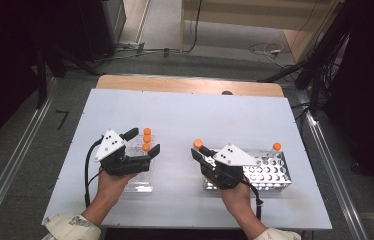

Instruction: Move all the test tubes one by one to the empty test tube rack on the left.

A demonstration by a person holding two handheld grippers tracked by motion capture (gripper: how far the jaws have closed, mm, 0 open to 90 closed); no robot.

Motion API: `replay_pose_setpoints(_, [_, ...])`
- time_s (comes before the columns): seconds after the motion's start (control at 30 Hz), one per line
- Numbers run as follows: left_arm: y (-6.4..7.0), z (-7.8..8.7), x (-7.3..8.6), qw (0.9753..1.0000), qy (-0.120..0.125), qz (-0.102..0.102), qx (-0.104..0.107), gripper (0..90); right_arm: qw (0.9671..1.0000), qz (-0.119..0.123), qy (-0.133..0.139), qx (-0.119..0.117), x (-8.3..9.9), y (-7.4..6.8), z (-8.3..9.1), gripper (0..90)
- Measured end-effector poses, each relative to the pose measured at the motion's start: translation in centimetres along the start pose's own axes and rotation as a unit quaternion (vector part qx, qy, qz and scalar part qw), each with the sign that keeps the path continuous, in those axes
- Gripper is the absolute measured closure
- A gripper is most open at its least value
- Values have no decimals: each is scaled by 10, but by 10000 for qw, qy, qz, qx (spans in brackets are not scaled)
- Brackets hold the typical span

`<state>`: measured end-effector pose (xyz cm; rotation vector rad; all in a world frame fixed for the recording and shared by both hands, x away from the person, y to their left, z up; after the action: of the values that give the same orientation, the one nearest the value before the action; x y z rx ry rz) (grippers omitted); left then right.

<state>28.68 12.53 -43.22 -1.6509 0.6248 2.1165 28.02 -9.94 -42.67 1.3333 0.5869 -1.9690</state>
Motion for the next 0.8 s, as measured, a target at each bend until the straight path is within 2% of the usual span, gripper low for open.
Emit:
replay_pose_setpoints(0.47, [15,-4,-1,9990,-29,3,452,153,9990,145,-301,-307,3,-19,-35,726])
replay_pose_setpoints(0.63, [21,-4,-2,9969,-63,-24,785,222,9984,182,-367,-394,4,-25,-44,726])
replay_pose_setpoints(0.8, [23,-4,-2,9962,-57,-36,871,281,9978,232,-389,-491,4,-32,-50,726])
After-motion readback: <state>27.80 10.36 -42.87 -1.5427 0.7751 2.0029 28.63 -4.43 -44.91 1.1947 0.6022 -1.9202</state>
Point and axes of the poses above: each handheld gripper's, and its own axes: z roughly backward along the jaws, x roughly out of its underside, y roughly to its right, the point moved 5 cm from there along -z, roughly forward along the jaws, and after that the axes turned 2 degrees about -x, right-handed, at the moved point
